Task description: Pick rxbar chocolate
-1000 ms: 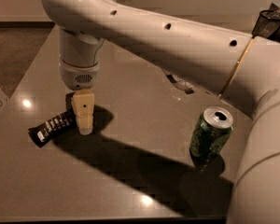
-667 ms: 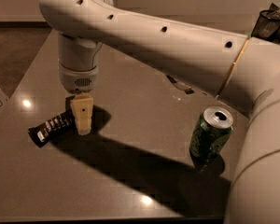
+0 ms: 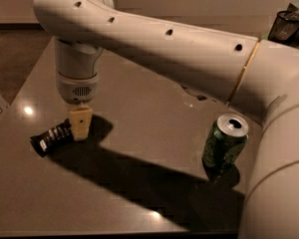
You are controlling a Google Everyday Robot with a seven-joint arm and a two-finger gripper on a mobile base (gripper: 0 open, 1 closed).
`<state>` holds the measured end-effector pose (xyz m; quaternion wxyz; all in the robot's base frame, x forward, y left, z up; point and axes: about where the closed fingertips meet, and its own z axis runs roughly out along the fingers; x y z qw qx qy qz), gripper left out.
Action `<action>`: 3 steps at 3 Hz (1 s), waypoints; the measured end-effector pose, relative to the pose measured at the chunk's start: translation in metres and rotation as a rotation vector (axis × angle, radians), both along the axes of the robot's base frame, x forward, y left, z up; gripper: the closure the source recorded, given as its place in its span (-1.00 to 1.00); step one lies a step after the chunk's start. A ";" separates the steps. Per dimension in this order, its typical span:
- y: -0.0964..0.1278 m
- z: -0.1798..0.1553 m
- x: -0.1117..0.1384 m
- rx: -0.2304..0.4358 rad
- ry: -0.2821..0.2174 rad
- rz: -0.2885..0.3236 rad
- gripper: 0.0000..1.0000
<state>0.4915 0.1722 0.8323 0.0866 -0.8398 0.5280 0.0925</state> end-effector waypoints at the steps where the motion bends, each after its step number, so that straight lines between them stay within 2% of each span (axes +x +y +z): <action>1: 0.000 0.002 0.000 0.000 0.000 0.000 0.99; 3: 0.000 0.002 0.000 0.000 0.000 0.000 1.00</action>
Offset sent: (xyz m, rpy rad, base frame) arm 0.0214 -0.0250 0.0290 0.0481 0.0166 -0.0187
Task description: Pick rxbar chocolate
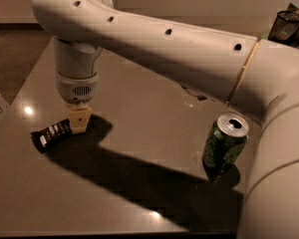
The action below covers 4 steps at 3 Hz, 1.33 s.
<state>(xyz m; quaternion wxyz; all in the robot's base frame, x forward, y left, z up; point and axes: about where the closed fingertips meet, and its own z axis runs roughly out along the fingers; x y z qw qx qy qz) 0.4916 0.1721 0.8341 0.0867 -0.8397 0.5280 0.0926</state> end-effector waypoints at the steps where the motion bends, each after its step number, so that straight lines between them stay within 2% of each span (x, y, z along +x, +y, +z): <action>1: 0.000 0.000 0.000 0.000 0.000 0.000 1.00; 2: -0.020 0.036 0.009 0.056 0.006 -0.015 1.00; 3: -0.049 0.092 0.026 0.150 0.012 -0.041 1.00; 4: -0.067 0.132 0.036 0.221 -0.002 -0.061 1.00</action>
Offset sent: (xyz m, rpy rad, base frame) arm 0.0326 -0.0697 0.1190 0.1822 0.0251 -0.0512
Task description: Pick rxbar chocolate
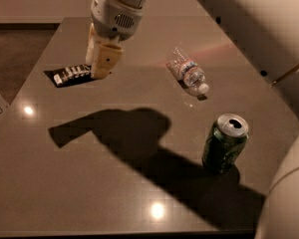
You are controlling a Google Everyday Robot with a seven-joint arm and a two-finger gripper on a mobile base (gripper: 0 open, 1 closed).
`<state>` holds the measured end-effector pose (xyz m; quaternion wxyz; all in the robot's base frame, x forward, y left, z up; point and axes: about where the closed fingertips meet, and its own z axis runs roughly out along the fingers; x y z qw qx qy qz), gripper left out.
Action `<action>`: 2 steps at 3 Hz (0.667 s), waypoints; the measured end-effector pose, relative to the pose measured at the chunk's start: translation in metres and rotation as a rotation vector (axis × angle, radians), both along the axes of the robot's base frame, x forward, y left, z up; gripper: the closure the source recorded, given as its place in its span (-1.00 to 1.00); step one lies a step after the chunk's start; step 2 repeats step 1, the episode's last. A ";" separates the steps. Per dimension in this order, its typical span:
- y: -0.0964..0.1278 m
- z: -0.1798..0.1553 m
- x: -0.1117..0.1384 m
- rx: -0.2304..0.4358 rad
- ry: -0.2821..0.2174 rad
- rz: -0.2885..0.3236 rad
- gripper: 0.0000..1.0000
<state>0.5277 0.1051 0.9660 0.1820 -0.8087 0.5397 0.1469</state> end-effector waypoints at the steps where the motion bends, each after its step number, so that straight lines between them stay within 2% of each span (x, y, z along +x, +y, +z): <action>1: 0.004 0.002 0.002 0.012 -0.010 -0.003 1.00; 2: 0.004 0.002 0.002 0.012 -0.010 -0.003 1.00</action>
Offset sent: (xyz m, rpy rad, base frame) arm 0.0000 0.0000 0.0000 0.0000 0.0000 0.0000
